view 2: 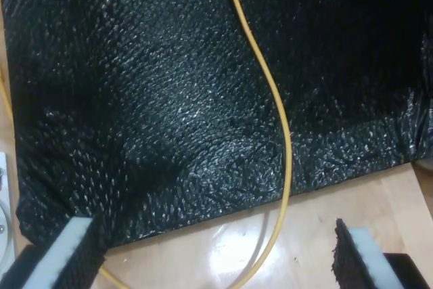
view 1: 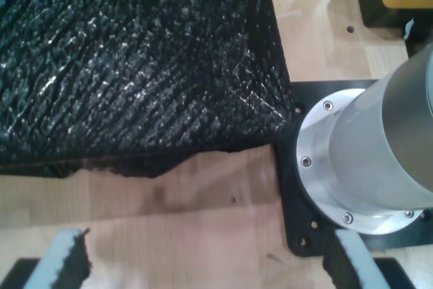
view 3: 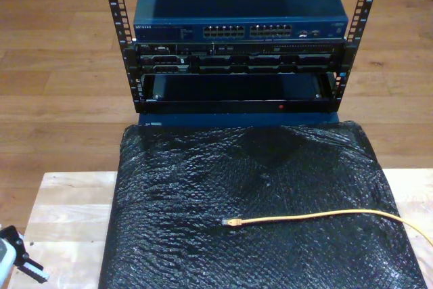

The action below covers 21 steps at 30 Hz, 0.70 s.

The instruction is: Grab the cable and plug it in

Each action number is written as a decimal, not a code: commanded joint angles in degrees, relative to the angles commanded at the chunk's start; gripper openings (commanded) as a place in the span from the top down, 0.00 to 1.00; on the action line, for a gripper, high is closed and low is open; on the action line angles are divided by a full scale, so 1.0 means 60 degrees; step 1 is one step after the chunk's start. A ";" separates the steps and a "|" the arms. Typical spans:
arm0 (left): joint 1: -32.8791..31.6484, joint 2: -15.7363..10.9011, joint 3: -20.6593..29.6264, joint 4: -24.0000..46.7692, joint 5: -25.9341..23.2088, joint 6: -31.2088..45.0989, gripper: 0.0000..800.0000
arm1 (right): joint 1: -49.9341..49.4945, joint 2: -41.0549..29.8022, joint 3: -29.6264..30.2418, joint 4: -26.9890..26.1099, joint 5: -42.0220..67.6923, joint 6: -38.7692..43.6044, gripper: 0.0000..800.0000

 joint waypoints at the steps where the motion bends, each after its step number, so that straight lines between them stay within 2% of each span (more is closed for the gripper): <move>1: -0.0044 0.0000 0.0000 -0.0029 -0.0015 -0.0029 0.00 | 0.0029 0.0000 0.0000 0.0015 0.0000 0.0029 0.01; 10: -0.0484 0.0029 0.0044 -0.0308 -0.0029 -0.0425 0.00 | 0.1084 -0.0015 -0.0044 0.0015 -0.0147 0.0542 0.01; 21: -0.0747 0.0044 0.0220 -0.0322 -0.0044 -0.0718 0.00 | 0.3297 -0.0015 0.0044 -0.0015 -0.1524 0.1773 0.01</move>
